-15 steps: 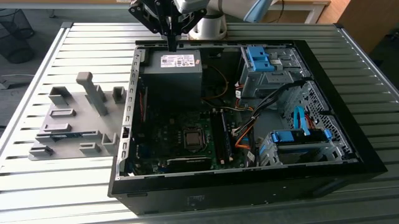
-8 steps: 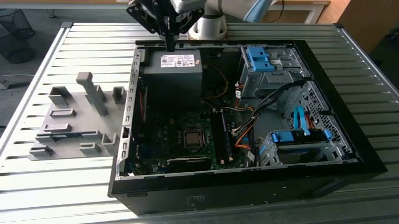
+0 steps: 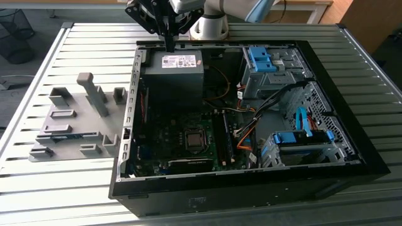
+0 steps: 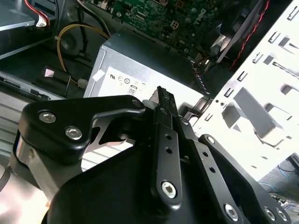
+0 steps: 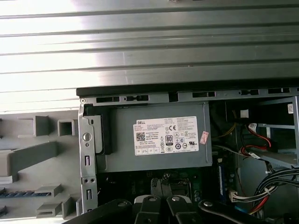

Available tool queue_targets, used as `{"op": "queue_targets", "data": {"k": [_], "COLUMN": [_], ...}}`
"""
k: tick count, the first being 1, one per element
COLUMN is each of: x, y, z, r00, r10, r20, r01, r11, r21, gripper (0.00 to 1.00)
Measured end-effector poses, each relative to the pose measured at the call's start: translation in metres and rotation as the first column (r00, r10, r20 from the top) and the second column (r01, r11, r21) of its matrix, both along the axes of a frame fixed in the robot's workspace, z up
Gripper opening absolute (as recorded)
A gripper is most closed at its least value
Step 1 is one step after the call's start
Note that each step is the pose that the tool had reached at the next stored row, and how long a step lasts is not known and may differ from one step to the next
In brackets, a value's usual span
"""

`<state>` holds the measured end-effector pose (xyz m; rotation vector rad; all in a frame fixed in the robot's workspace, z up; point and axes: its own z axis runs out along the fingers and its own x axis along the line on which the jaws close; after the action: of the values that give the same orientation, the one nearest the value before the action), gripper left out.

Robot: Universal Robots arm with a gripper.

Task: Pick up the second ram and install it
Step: 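Reach for the second ram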

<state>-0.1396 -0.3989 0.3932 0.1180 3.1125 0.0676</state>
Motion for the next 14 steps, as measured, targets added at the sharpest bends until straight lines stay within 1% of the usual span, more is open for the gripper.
{"op": "queue_targets", "data": {"k": [14], "x": [-0.0059], "y": [0.0000], "z": [-0.0002], "r00": [1.0000], "r10": [0.000], "r20": [0.0001], "r01": [0.000], "r11": [1.0000], "r21": [0.0001], "gripper": [0.11]}}
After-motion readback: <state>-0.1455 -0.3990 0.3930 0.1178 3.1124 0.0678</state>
